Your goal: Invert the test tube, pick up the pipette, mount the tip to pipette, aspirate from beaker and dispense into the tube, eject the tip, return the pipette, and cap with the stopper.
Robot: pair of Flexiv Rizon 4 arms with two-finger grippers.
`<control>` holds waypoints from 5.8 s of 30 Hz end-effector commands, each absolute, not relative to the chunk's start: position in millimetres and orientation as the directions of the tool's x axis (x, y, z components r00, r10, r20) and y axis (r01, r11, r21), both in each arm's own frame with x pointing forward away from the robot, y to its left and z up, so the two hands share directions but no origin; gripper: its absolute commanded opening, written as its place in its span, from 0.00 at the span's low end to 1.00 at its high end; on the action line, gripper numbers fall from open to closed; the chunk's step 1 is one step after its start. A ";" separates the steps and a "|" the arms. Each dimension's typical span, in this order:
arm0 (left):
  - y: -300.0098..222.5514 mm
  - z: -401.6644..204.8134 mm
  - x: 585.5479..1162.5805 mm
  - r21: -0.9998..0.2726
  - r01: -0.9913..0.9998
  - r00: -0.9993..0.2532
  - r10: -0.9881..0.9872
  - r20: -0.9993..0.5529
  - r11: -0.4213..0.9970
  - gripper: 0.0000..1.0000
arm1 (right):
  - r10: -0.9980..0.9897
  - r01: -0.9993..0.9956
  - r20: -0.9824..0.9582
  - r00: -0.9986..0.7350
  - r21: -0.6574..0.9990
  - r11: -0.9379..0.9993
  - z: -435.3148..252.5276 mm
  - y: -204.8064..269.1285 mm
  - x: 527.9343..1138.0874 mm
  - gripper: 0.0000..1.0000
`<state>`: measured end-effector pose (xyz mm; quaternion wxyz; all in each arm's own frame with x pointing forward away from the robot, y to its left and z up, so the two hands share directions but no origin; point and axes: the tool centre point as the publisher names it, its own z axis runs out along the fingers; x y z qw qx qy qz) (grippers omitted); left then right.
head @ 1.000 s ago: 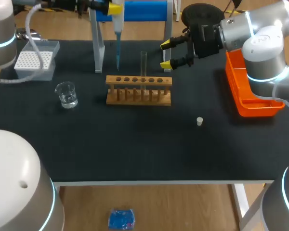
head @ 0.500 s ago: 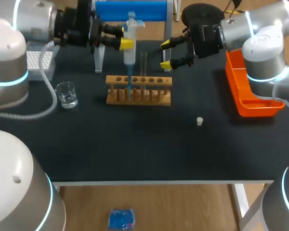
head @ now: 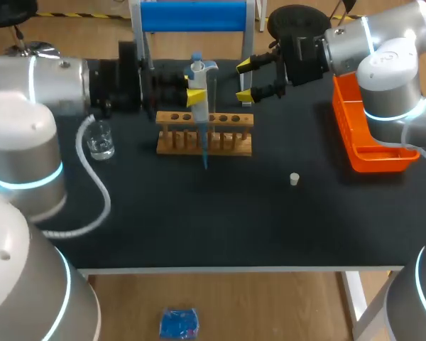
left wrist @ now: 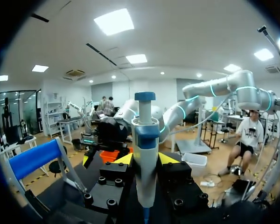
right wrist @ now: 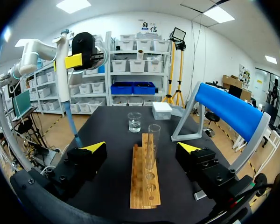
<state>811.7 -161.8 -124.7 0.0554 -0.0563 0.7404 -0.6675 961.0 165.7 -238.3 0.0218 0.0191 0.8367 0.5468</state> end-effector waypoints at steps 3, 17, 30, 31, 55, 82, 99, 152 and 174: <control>-167.7 -131.2 807.9 -0.999 -0.001 -0.961 -0.277 -0.014 0.052 0.00 | 0.056 0.007 -0.017 -0.998 0.916 0.401 -238.8 166.0 961.2 1.00; -175.3 -134.8 816.7 -0.994 -0.022 -0.968 -0.249 -0.007 0.111 0.00 | 0.056 0.007 -0.017 -0.998 0.916 0.401 -238.8 166.0 961.2 1.00; -186.4 -138.3 820.3 -0.991 0.006 -0.980 -0.195 -0.032 0.134 0.00 | 0.056 0.007 -0.017 -0.998 0.916 0.401 -238.8 166.0 961.2 1.00; -187.3 -138.2 820.1 -0.990 0.009 -0.982 -0.187 -0.035 0.137 0.00 | 0.056 0.007 -0.017 -0.998 0.916 0.401 -238.8 166.0 961.2 1.00; -192.7 -143.0 817.7 -0.981 0.002 -0.994 -0.104 -0.022 0.192 0.00 | 0.056 0.007 -0.017 -0.998 0.916 0.401 -238.8 166.0 961.2 1.00; -192.7 -143.0 817.7 -0.981 0.002 -0.994 -0.104 -0.022 0.192 0.00 | -0.117 -0.103 -0.079 -0.990 0.971 0.214 -208.4 127.0 857.2 1.00; -192.7 -143.0 817.7 -0.981 0.002 -0.994 -0.104 -0.022 0.192 0.00 | -0.260 0.009 0.007 -0.965 1.000 -0.008 -209.2 169.3 813.0 1.00; -192.7 -143.0 817.7 -0.981 0.002 -0.994 -0.104 -0.022 0.192 0.00 | -0.172 0.005 -0.001 -0.985 1.000 -0.031 -185.8 242.5 812.7 1.00; -192.7 -143.0 817.7 -0.981 0.002 -0.994 -0.104 -0.022 0.192 0.00 | -0.162 0.011 0.004 -0.987 0.999 -0.042 -181.5 244.1 814.9 0.00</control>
